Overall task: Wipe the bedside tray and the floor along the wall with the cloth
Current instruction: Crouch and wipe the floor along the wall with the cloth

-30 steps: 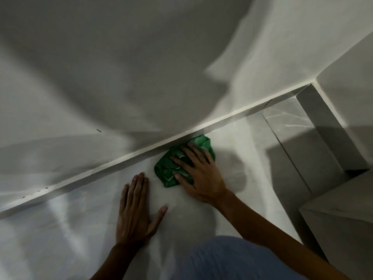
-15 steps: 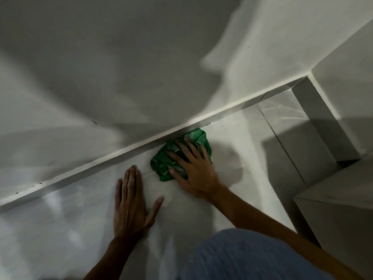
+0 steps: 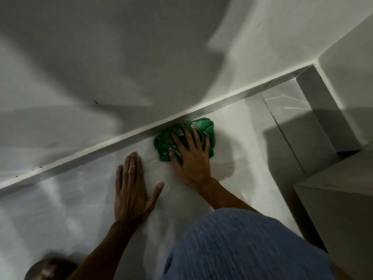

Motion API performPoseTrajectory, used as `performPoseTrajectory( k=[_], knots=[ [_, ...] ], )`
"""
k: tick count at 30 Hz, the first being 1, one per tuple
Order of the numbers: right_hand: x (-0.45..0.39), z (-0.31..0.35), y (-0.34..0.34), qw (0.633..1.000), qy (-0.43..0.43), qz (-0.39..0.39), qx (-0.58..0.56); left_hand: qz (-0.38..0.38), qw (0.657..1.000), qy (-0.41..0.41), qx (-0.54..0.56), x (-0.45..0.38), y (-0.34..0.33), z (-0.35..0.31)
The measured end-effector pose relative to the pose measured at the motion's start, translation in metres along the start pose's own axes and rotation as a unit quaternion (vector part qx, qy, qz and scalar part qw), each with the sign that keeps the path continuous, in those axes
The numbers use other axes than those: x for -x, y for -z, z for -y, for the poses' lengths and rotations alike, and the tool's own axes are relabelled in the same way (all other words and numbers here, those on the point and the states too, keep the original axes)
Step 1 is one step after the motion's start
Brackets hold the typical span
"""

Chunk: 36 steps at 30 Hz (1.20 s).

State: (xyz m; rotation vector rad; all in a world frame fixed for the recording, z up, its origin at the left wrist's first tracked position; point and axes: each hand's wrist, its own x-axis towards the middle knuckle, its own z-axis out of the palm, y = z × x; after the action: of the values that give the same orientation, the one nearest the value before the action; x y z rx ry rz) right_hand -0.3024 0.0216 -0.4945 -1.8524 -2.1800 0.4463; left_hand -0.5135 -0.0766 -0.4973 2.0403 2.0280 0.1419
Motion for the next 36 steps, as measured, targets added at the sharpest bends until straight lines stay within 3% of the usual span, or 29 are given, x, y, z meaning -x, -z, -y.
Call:
performPoseTrajectory(
  k=[5, 8, 10, 12, 15, 19, 23, 36],
  knots=[
    [-0.004, -0.056, 0.028, 0.989, 0.137, 0.042, 0.032, -0.004, 1.0, -0.002, 0.001, 0.0, -0.001, 0.001],
    [-0.001, -0.078, 0.04, 0.996, 0.063, 0.041, 0.052, -0.003, 1.0, 0.005, 0.0, 0.001, -0.001, 0.001],
    [-0.004, -0.061, 0.035, 0.997, -0.03, 0.04, 0.051, -0.009, 1.0, 0.005, 0.0, 0.001, -0.001, 0.0],
    [-0.007, -0.031, 0.022, 0.997, -0.065, 0.032, 0.04, -0.012, 1.0, 0.002, -0.002, 0.0, -0.001, -0.001],
    [-0.003, 0.003, 0.004, 0.999, -0.019, 0.027, 0.016, -0.008, 1.0, 0.006, -0.002, 0.0, -0.001, 0.0],
    [-0.007, -0.028, 0.015, 0.997, 0.05, 0.051, 0.04, -0.011, 1.0, 0.007, -0.005, 0.0, -0.002, 0.0],
    [-0.022, -0.07, 0.039, 0.996, -0.022, 0.037, 0.073, -0.017, 1.0, 0.013, -0.012, 0.0, -0.004, 0.001],
    [-0.026, -0.061, 0.053, 0.979, 0.018, 0.021, 0.202, -0.026, 1.0, 0.008, -0.008, -0.003, -0.006, 0.002]
  ],
)
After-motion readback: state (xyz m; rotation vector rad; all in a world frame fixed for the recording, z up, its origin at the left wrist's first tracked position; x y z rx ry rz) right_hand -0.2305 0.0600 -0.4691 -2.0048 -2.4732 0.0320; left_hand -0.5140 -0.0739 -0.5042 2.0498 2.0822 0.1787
